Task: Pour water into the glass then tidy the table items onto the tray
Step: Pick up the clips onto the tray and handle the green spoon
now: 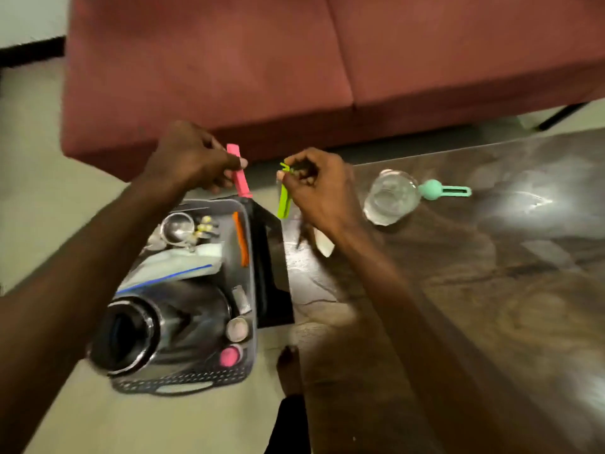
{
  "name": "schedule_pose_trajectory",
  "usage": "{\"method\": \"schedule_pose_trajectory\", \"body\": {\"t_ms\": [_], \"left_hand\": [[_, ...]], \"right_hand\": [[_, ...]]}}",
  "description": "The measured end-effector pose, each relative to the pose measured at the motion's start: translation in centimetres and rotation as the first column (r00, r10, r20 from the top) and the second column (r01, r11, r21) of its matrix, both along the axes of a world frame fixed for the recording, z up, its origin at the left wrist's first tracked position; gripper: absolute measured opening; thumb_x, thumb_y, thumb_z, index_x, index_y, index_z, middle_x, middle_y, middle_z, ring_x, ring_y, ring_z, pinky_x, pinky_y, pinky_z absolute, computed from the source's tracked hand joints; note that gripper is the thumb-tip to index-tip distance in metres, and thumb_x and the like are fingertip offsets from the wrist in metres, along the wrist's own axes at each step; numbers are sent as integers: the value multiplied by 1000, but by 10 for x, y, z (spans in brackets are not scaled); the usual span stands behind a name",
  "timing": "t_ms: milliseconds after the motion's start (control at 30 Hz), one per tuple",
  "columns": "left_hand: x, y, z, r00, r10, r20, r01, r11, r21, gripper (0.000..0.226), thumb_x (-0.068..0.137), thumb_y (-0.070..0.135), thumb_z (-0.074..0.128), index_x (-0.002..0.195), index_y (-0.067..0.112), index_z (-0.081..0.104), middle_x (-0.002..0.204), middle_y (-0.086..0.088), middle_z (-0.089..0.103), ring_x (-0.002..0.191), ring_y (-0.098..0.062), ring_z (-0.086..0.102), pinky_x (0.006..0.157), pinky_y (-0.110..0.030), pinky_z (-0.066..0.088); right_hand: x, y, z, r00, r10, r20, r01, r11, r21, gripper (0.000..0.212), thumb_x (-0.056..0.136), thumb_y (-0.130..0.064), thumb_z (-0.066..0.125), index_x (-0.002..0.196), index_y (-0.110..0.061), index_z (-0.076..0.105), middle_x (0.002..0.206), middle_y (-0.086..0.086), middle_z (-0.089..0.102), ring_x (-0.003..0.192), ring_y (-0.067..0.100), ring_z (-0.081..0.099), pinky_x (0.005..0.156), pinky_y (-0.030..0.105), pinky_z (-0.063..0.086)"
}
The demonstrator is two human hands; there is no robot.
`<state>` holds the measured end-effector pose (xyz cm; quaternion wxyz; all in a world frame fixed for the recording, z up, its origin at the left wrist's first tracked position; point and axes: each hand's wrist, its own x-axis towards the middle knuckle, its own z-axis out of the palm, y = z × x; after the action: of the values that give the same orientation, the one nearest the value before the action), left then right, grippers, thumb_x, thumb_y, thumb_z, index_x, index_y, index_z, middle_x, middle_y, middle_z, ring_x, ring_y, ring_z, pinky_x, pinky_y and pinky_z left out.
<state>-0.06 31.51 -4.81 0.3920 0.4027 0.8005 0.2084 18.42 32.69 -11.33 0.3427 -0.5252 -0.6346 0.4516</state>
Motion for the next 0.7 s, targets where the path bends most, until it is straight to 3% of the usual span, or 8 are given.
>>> {"method": "schedule_pose_trajectory", "body": {"t_ms": [67,267,333,400,467,567,633,700], "left_hand": [[-29,-17,-12,1000,4,1,-4,998,-63,19,80,13,78,71,-1,69,68,-19,71,44,-13,62,42,-19,50],[-60,-36,-56,986,-71,-149,39,977,-209,19,77,17,76,80,-2,75,66,-14,68,42,-15,59,44,-20,45],[-63,-37,-69,980,-95,-177,53,972,-227,24,74,19,79,88,0,73,74,-13,67,60,-22,67,54,-25,47],[-67,-39,-81,981,-80,-175,38,973,-228,26,74,19,80,92,2,72,78,-13,67,58,-20,63,56,-26,46],[-70,-40,-91,980,-79,-182,37,974,-223,21,71,17,80,85,4,71,74,-13,67,54,-19,58,52,-25,43],[-71,-44,-99,971,-100,-216,48,971,-233,21,68,20,81,75,8,66,72,-11,63,67,-23,62,48,-24,39],[-73,-45,-104,971,-120,-207,65,965,-255,24,68,19,81,61,9,60,50,-4,59,52,-16,61,36,-21,36],[-76,-46,-109,981,-115,-155,63,950,-305,20,69,16,80,61,7,65,36,0,55,28,-7,51,33,-15,38]], "right_hand": [[-38,-8,-1,992,81,93,-81,997,-3,15,78,-26,78,89,-17,74,71,-7,68,65,5,63,70,27,52],[-101,-18,-35,860,272,431,-252,962,-104,23,80,-30,75,98,-18,70,98,7,69,102,25,61,74,26,39],[-107,-17,-47,810,291,510,-263,956,-128,27,82,-32,74,101,-14,67,103,11,66,103,27,59,76,28,40],[-112,-18,-57,775,320,545,-282,947,-155,30,84,-34,72,101,-12,64,104,12,63,98,29,60,74,33,44],[-114,-20,-65,719,334,610,-318,938,-139,31,86,-37,68,105,-13,61,107,12,62,99,30,59,72,31,36],[-119,-26,-72,610,314,727,-399,915,-61,32,87,-39,66,107,-15,61,110,13,63,101,33,60,74,31,31],[-122,-30,-78,581,293,759,-428,903,-21,35,87,-39,68,108,-12,60,109,14,63,99,34,62,74,32,33],[-125,-32,-83,542,289,789,-456,890,-13,36,87,-38,68,110,-11,59,109,14,63,99,34,62,75,34,38]]}}
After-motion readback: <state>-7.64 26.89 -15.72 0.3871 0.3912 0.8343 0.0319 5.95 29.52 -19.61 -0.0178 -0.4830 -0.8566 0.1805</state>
